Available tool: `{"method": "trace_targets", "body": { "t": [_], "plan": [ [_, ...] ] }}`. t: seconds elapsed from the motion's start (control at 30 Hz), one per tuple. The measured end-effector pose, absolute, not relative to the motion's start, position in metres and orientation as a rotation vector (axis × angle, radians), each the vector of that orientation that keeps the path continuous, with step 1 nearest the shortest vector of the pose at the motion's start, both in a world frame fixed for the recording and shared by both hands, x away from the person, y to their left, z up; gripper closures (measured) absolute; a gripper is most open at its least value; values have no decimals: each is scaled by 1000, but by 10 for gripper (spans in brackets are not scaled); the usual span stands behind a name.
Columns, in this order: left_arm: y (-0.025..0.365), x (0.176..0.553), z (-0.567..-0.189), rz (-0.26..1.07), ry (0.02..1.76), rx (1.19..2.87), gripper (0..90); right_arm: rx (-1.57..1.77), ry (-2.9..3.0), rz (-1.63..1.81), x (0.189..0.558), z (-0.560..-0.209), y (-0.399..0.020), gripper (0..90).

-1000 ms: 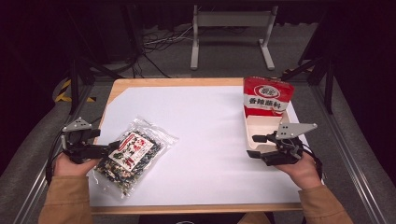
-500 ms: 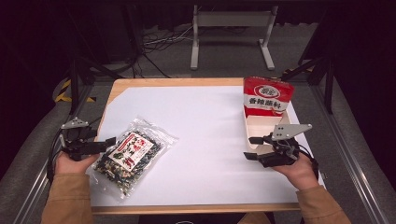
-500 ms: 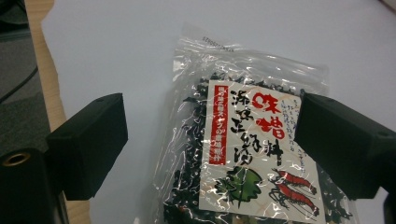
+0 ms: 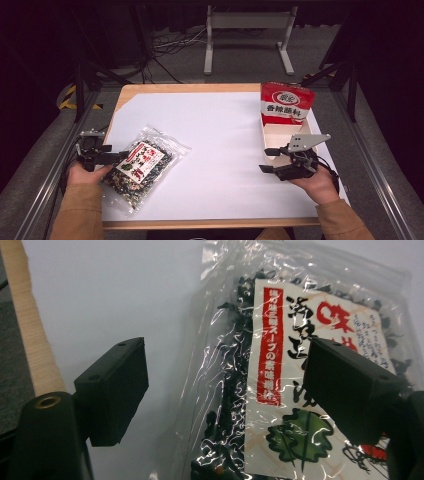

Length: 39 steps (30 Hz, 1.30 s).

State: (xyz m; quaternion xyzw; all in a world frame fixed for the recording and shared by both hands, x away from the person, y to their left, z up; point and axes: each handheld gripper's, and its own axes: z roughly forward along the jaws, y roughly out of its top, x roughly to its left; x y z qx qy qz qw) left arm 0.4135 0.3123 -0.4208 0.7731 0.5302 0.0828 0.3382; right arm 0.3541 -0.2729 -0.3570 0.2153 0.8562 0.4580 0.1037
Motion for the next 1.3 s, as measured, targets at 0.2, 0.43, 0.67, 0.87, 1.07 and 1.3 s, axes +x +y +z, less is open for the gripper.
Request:
{"method": "trace_targets", "body": {
  "t": [0.2,0.43,0.67,0.87,1.07,1.3],
  "plan": [
    [312,419,-427,173,1390,2037,242,630,2530,1344,354,-358,-272,393],
    [310,424,-433,131,1398,2055,261,633,2536,1339,354,-359,-270,386],
    [313,429,-437,65,1403,2027,267,632,2543,1336,354,-360,-269,382],
    [314,432,-438,7,1406,2006,302,628,2546,1334,354,-361,-268,379],
    [313,432,-439,8,1390,2018,348,630,2547,1333,354,-361,-267,376],
    [309,428,-437,-5,1404,2019,457,620,2546,1334,352,-360,-266,375]
  ]
}}
